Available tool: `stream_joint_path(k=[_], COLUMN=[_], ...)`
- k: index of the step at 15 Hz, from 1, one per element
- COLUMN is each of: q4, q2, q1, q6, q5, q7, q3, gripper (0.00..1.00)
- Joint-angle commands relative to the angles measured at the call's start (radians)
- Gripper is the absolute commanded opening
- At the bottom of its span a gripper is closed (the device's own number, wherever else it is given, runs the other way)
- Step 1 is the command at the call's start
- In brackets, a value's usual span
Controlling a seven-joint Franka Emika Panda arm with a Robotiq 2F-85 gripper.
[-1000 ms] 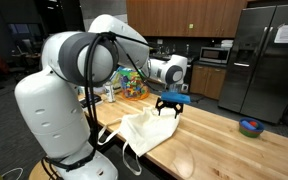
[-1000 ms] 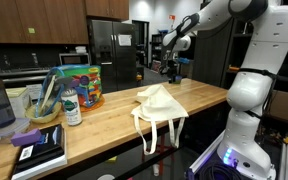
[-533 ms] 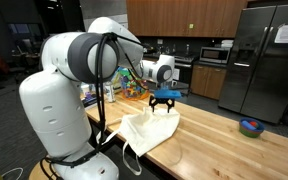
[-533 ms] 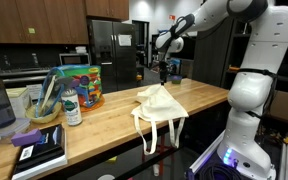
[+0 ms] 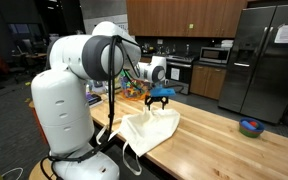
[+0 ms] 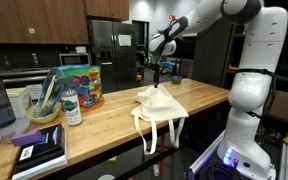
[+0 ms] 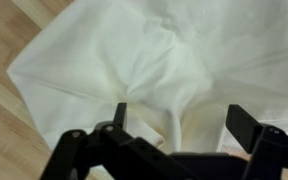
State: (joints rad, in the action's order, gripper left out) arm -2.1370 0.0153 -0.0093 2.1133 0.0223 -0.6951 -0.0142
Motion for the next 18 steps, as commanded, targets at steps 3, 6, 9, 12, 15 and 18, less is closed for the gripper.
stream_joint_path(k=[3, 6, 9, 12, 15, 18], q4=[0.083, 0.115, 0.151, 0.187, 0.209, 0.211], q2=[0.076, 0.109, 0.142, 0.178, 0.207, 0.226], q1=[0.024, 0.039, 0.054, 0.058, 0.048, 0.046], q6=[-0.004, -0.005, -0.006, -0.045, -0.072, -0.086], q5=[-0.051, -0.074, -0.091, -0.059, -0.016, -0.014], q7=[-0.026, -0.03, -0.032, 0.019, 0.091, 0.163], q3=[0.043, 0.069, 0.094, 0.107, 0.106, 0.104], gripper=[1.0, 1.0, 1.0, 1.0, 1.0, 1.0])
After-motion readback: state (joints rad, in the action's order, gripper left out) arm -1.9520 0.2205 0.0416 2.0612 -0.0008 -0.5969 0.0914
